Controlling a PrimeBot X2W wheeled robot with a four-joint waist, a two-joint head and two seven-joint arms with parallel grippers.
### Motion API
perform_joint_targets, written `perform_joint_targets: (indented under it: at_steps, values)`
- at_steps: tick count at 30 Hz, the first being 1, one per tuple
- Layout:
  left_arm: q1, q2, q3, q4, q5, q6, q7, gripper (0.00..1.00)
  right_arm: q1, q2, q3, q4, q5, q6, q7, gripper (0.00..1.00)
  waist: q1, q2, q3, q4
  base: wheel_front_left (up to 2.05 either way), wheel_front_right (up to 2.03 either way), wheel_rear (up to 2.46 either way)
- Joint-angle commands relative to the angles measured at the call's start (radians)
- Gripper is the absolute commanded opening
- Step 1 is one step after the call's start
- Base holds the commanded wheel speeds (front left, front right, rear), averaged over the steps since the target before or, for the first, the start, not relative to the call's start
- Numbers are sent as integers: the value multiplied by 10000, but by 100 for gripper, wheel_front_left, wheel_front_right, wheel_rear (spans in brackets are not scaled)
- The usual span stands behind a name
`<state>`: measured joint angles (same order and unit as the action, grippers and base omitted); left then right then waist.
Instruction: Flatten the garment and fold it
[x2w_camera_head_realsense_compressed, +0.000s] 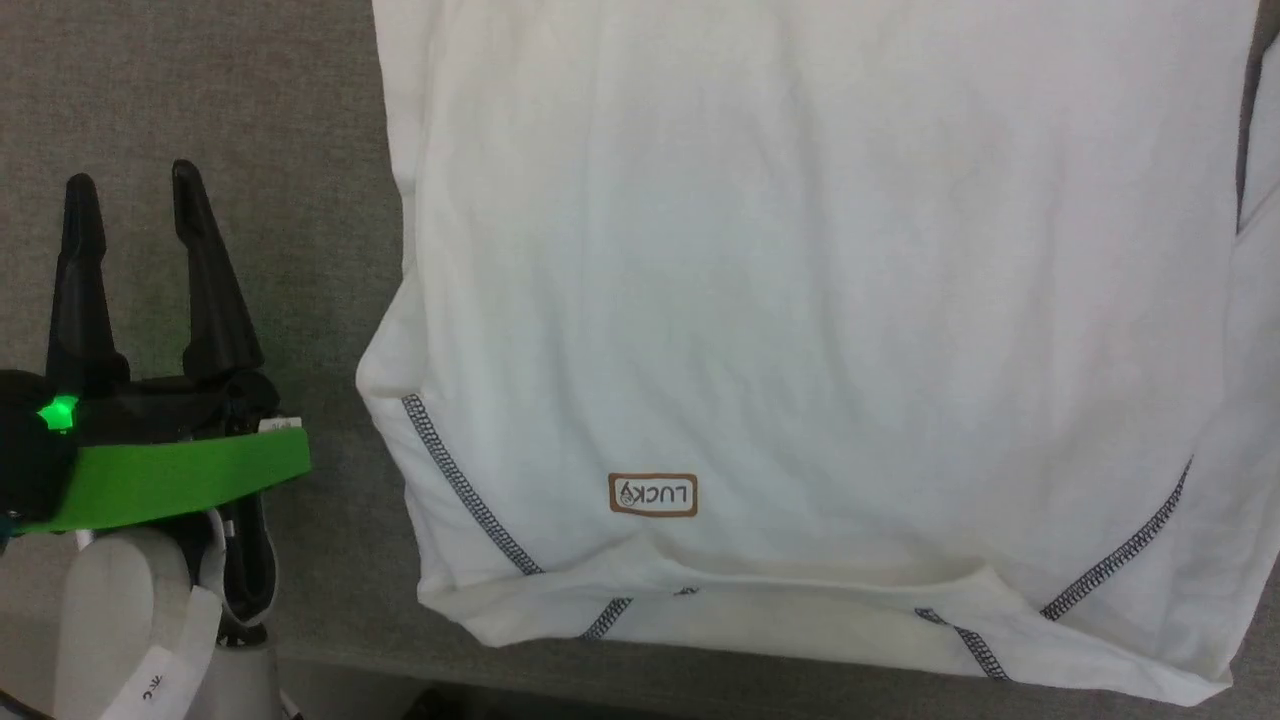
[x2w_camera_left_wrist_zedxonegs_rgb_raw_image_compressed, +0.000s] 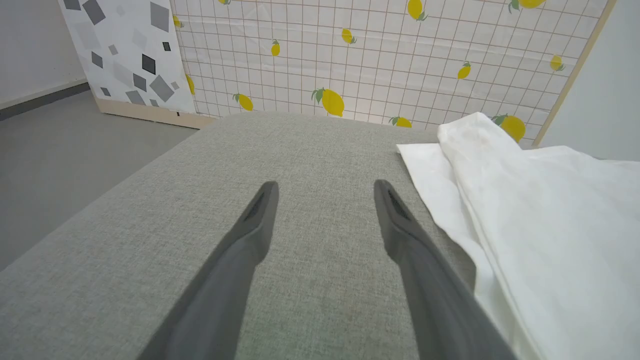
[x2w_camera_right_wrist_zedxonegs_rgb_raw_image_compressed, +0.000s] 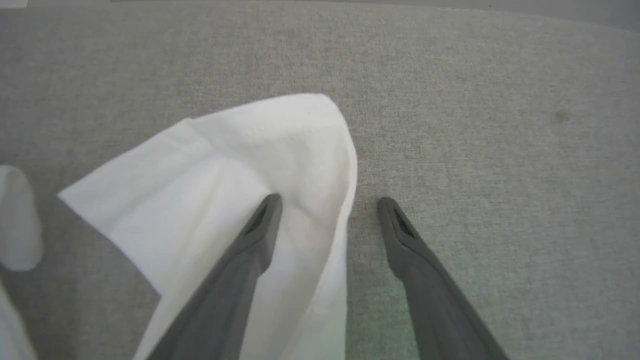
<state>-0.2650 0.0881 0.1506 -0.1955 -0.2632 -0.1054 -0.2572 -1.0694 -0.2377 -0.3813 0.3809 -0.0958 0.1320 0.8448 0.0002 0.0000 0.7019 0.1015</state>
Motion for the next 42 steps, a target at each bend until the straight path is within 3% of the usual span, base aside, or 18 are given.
perform_joint_targets:
  at_steps: [1, 2, 8, 13, 23, 29, 34, 42]
  values:
    - [-128, -77, 33, 41, 147, -64, -45, 100, 74, 52, 31, 261, 59, -13, 77, 9, -2, 0, 19, 49, 0, 0, 0]
    - [-127, -99, 39, 79, 170, -87, -45, 100, 84, -2, 43, 312, 105, -13, 59, 0, -2, 0, -15, 47, 0, 0, 0]
    - [-99, -192, 79, 342, 287, -168, -45, 100, 92, -273, -490, 311, 485, -13, -552, 0, -2, 0, -542, -54, 0, 0, 0]
    - [80, -249, 205, 651, 323, -201, -45, 100, 673, -866, -935, 235, 974, -13, -1218, 0, -2, 0, -1537, -233, 0, 0, 0]
    - [949, -336, 499, 997, 308, -225, -45, 100, 3184, -2160, -1952, 177, 1710, -13, -1601, 0, -2, 0, -3678, -698, 0, 0, 0]
    - [1458, -358, 586, 1041, 296, -227, -45, 100, 4469, -2376, -2282, -52, 2130, -13, -1577, 0, -2, 0, -4404, -874, 0, 0, 0]
    - [1783, -368, 682, 1016, 250, -199, -45, 100, 5309, -2474, -1588, -875, 2861, -13, -1959, 0, -2, 0, -4790, -969, 0, 0, 0]
    - [2186, -375, 740, 1045, 225, -118, -45, 100, 6204, -1857, 1321, -3486, 4244, -13, -1847, 0, -2, 0, -5338, -1061, 0, 0, 0]
